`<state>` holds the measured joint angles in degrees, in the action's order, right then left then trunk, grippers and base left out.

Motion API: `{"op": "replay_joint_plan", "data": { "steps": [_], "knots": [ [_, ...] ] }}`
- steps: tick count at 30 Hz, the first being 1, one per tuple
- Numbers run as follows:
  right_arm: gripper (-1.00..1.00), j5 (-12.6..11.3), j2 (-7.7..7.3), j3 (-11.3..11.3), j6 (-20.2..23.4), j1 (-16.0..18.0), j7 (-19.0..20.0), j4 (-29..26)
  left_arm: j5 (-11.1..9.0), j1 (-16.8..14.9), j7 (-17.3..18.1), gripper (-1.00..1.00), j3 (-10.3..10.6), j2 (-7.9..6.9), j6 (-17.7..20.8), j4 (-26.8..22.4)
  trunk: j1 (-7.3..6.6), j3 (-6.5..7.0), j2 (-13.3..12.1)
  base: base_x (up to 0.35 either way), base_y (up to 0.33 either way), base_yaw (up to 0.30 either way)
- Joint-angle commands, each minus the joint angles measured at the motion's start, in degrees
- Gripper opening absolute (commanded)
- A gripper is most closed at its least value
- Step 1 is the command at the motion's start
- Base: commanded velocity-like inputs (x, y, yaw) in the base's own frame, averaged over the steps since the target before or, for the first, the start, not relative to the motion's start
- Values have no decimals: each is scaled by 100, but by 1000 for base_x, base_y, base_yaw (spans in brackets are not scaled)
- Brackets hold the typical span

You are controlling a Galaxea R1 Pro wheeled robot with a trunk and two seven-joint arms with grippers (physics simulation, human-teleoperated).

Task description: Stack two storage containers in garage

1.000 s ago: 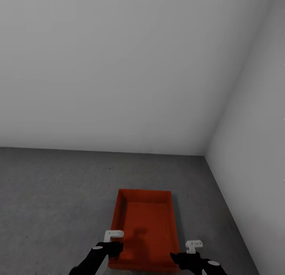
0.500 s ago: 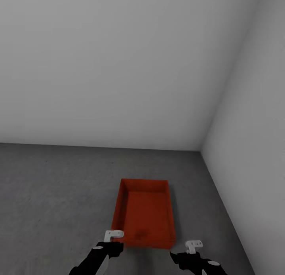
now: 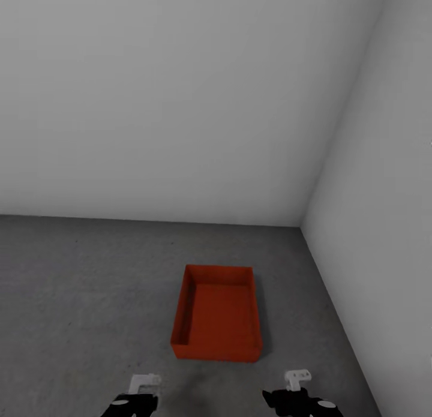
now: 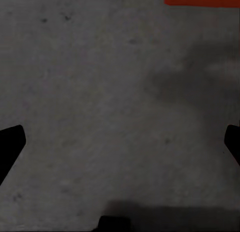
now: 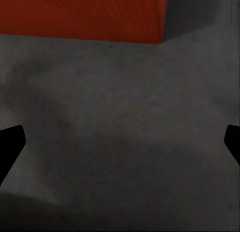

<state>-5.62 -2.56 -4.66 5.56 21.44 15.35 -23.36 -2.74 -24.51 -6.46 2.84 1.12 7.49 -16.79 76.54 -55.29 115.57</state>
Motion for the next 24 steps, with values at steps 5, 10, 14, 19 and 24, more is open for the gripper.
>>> {"op": "replay_joint_plan", "data": {
  "steps": [5, 10, 14, 19, 24],
  "knots": [
    [100, 27, -98, -29, -472, 1, -19, 607, -35, 3, -13, 100, -206, -183, -708, 891, -111, 86, -200, -4, 0, 0],
    [100, 41, -150, -27, -798, 1, -95, 1233, -34, 5, -6, 100, -358, -246, -1036, 1436, -221, 176, -401, 0, 0, 0],
    [100, 43, -188, -26, -1080, 1, -138, 1775, -40, 28, 16, 100, -389, -308, -1129, 1728, -309, 248, -561, 0, 0, 0],
    [100, 37, -198, -26, -1257, 1, -145, 2144, -42, 50, 28, 100, -395, -319, -1543, 2031, -419, 338, -762, 0, 0, 0],
    [100, 36, -201, -26, -1281, 1, -268, 2194, -42, 66, 37, 100, -391, -311, -1724, 2109, -529, 428, -962, 0, 0, 0]
  ]
}}
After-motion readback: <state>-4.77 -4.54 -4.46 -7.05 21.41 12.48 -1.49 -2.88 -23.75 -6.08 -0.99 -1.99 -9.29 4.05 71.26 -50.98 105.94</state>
